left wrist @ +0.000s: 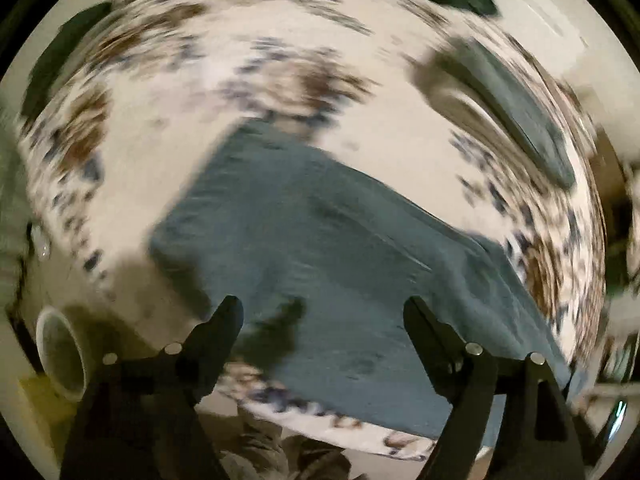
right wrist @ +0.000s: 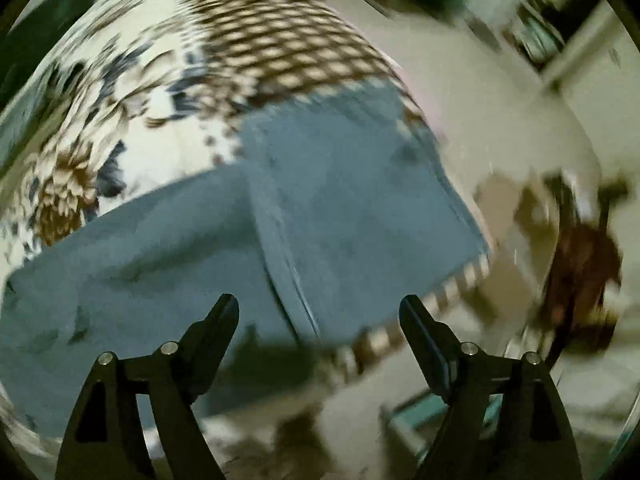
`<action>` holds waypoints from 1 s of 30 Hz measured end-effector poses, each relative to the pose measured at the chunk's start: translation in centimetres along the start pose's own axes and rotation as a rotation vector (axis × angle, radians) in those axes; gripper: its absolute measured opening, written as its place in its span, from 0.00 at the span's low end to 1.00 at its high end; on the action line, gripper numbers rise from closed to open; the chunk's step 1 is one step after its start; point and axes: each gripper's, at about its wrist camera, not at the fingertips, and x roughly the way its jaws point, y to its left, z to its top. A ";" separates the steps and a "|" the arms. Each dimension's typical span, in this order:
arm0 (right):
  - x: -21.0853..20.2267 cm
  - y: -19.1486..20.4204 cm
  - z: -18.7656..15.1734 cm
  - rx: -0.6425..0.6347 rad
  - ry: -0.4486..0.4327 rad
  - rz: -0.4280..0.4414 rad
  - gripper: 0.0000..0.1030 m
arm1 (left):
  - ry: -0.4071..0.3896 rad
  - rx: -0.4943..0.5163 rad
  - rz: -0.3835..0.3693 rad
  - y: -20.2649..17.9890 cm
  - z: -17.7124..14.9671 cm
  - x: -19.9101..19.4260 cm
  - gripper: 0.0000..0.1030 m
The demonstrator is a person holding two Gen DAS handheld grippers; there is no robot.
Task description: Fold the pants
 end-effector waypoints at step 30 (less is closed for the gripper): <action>-0.9 1.0 0.3 0.164 0.273 0.439 0.58 | 0.102 0.040 0.052 -10.2 -4.1 4.3 0.79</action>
